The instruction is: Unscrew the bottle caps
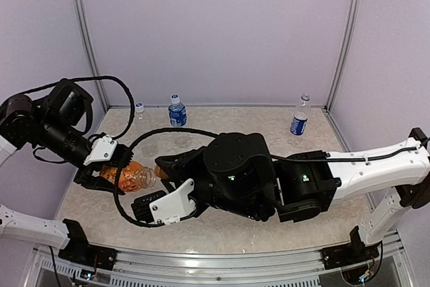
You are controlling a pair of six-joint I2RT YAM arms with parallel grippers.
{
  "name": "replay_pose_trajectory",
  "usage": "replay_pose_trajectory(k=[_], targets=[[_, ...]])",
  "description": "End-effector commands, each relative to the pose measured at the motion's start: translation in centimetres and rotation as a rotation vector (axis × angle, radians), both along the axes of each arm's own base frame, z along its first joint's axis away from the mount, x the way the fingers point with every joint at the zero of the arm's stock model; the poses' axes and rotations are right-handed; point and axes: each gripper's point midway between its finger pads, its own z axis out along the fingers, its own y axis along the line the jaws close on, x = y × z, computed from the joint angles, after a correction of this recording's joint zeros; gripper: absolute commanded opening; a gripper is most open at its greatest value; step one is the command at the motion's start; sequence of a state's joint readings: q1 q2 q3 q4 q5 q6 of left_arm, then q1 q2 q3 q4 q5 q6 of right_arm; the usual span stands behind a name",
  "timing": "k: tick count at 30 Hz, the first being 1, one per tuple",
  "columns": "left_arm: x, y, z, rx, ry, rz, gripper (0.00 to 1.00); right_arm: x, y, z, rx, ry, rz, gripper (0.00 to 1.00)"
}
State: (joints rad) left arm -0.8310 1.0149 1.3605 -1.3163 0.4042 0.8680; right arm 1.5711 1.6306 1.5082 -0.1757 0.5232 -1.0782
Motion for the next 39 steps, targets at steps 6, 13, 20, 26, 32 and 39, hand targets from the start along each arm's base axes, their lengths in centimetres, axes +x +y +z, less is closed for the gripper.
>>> replay_pose_trajectory(k=[6, 13, 20, 26, 32, 39], targets=[[2.8, -0.2, 1.0, -0.062, -0.079, 0.145, 0.25, 7.8, -6.2, 7.1, 0.447, 0.310, -0.247, 0.00], [7.3, 0.1, 1.9, -0.179, -0.156, 0.374, 0.28, 21.7, -19.6, -2.0, 0.857, 0.873, -0.793, 0.00], [9.3, 0.9, 2.8, -0.328, -0.103, 0.581, 0.28, 25.1, -25.6, -19.9, 0.626, 1.194, -1.333, 0.00], [8.4, 1.4, 2.5, -0.368, -0.021, 0.609, 0.29, 25.7, -25.1, -27.0, 0.484, 1.319, -1.419, 0.00], [8.5, 1.6, 2.6, -0.375, -0.051, 0.600, 0.29, 25.0, -24.6, -31.9, 0.332, 1.373, -1.475, 0.00], [8.2, 1.3, 3.2, -0.393, -0.036, 0.587, 0.29, 24.9, -25.0, -32.6, 0.297, 1.370, -1.529, 0.56]])
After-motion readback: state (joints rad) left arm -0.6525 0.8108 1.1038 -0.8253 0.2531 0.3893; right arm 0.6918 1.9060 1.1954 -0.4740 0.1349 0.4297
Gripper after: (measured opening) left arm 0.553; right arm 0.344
